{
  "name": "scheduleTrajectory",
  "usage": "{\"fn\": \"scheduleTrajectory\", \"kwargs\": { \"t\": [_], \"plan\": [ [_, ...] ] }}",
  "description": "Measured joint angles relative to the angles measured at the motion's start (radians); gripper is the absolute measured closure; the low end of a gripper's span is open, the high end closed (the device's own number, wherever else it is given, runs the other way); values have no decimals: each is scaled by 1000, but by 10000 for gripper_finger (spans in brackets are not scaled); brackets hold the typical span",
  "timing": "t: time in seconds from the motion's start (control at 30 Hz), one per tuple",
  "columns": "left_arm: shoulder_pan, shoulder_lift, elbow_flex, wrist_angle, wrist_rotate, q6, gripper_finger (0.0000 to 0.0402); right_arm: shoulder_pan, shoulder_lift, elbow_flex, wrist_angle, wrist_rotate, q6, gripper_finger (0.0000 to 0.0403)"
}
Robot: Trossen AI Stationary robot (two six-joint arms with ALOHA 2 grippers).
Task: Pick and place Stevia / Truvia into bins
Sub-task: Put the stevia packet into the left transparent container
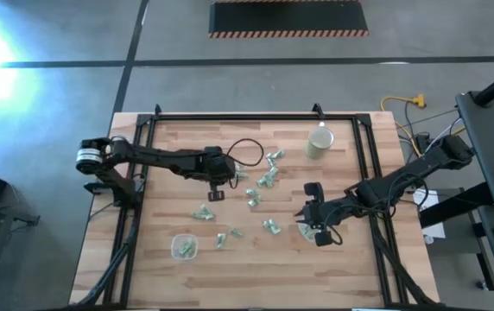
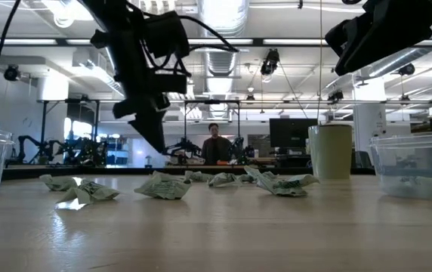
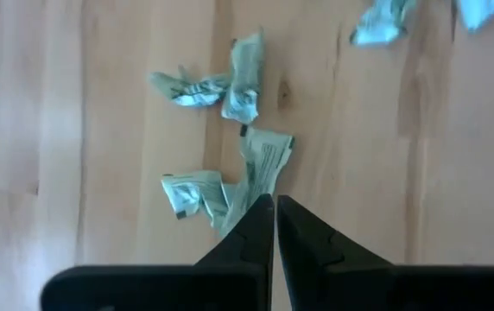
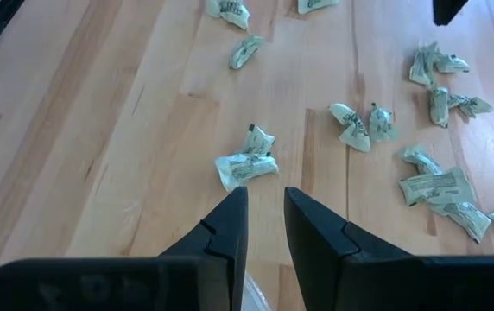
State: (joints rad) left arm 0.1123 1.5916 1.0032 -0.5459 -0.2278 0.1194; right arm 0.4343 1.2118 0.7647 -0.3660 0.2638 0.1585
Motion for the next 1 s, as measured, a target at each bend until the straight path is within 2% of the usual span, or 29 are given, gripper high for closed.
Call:
{"fn": "scheduleTrajectory", "kwargs": {
  "t": [0.1, 0.2, 0.4, 0.53, 0.67, 1.0],
  "plan": [
    [0, 33, -2, 8, 6, 58, 379, 0, 0, 0, 1, 0, -2, 335],
    [2, 66, -2, 35, 12, 98, 340, 0, 0, 0, 3, 0, -5, 335],
    [15, 101, 1, 54, 12, 104, 258, 0, 0, -6, 7, 0, -5, 335],
    [27, 103, 1, 68, 11, 105, 222, 0, 0, -8, 7, 1, -5, 335],
    [38, 103, 1, 75, 11, 110, 205, 0, 0, -10, 7, 1, -5, 335],
    [59, 131, 4, 106, 50, 137, 203, 0, 0, -13, 11, 1, -2, 335]
  ]
}}
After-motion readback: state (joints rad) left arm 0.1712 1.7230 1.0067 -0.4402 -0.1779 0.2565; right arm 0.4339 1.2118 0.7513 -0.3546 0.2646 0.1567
